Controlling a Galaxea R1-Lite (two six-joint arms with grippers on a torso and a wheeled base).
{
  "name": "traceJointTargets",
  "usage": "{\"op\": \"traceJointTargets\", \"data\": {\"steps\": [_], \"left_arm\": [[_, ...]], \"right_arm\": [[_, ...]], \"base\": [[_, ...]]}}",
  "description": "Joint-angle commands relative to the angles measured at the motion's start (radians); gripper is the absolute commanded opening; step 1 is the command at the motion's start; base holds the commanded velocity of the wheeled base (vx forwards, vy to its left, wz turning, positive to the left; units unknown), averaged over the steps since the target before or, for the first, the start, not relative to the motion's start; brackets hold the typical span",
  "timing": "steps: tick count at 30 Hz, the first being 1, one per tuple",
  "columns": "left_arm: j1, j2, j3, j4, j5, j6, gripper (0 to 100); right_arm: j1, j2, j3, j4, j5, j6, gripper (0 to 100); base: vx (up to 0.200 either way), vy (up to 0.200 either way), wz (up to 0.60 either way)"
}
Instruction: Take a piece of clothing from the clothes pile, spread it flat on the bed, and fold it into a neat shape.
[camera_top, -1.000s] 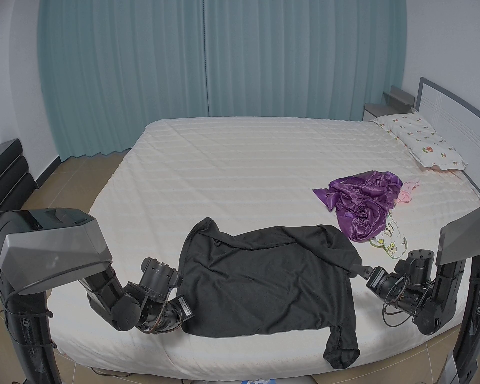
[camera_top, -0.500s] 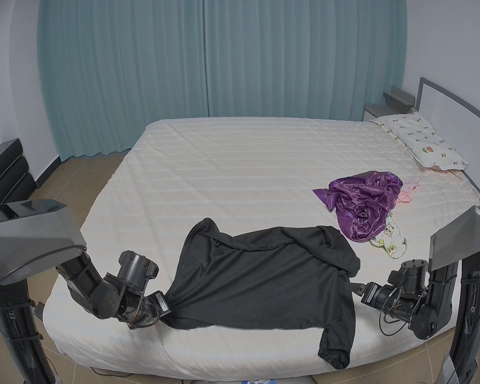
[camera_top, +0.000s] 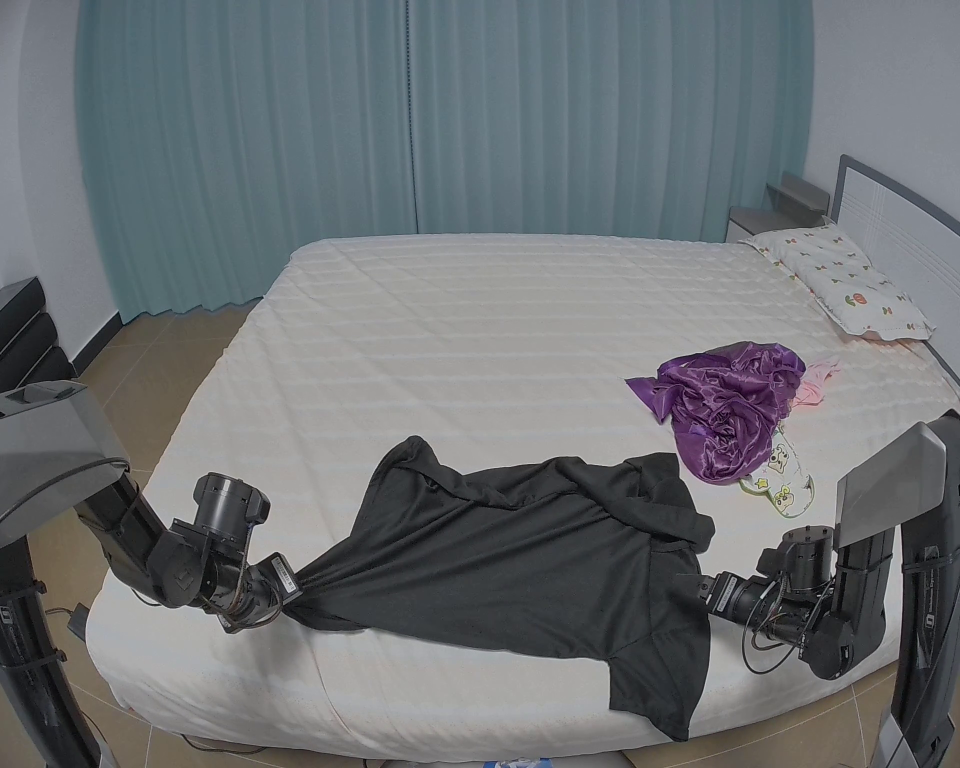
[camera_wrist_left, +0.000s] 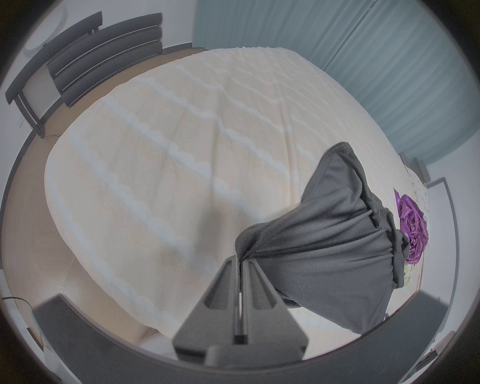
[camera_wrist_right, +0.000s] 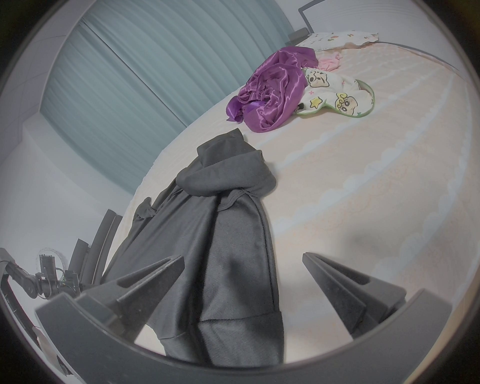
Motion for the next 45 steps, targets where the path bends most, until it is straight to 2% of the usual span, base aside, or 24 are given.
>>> {"op": "traceJointTargets", "data": {"steps": [1, 10, 11, 17, 23, 29, 31, 32, 35, 36, 40, 44, 45], "left_arm": [[0.024, 0.012, -0.003, 0.0, 0.001, 0.025, 0], [0.033, 0.026, -0.008, 0.026, -0.001, 0.031, 0], [0.033, 0.026, -0.009, 0.032, -0.001, 0.033, 0], [0.031, 0.026, -0.012, 0.043, -0.009, 0.034, 0], [0.025, 0.017, 0.005, 0.055, -0.013, 0.054, 0], [0.005, -0.02, 0.008, 0.228, -0.025, 0.13, 0], [-0.001, -0.023, 0.009, 0.248, -0.033, 0.136, 0], [-0.027, -0.04, 0.009, 0.31, -0.065, 0.146, 0], [-0.035, -0.043, 0.009, 0.327, -0.073, 0.146, 0], [-0.058, -0.057, 0.011, 0.363, -0.078, 0.15, 0], [-0.082, -0.081, 0.034, 0.416, -0.078, 0.194, 0], [-0.093, -0.083, 0.049, 0.422, -0.078, 0.214, 0], [-0.102, -0.074, 0.052, 0.422, -0.076, 0.214, 0]], "right_arm": [[0.016, 0.043, -0.022, -0.009, 0.0, 0.0, 100], [0.042, 0.096, -0.069, 0.024, -0.001, -0.003, 100], [0.042, 0.094, -0.074, 0.025, -0.001, -0.003, 0], [0.032, 0.066, -0.042, 0.025, -0.003, -0.009, 0], [-0.046, 0.016, 0.032, 0.025, 0.016, -0.098, 0], [-0.146, -0.046, 0.107, 0.025, 0.088, -0.158, 0], [-0.158, -0.049, 0.113, 0.025, 0.092, -0.173, 0], [-0.202, -0.055, 0.133, 0.025, 0.118, -0.225, 0], [-0.215, -0.061, 0.139, 0.025, 0.131, -0.239, 0], [-0.239, -0.084, 0.156, 0.025, 0.16, -0.255, 0], [-0.271, -0.122, 0.156, 0.039, 0.166, -0.267, 0], [-0.282, -0.136, 0.169, 0.08, 0.169, -0.316, 0], [-0.288, -0.135, 0.182, 0.105, 0.171, -0.36, 0]], "base": [[0.0, 0.0, 0.0], [0.0, 0.0, 0.0], [0.0, 0.0, 0.0], [0.0, 0.0, 0.0], [0.0, 0.0, 0.0], [0.0, 0.0, 0.0], [0.0, 0.0, 0.0], [0.0, 0.0, 0.0], [0.0, 0.0, 0.0], [0.0, 0.0, 0.0], [0.0, 0.0, 0.0], [0.0, 0.0, 0.0], [0.0, 0.0, 0.0]]}}
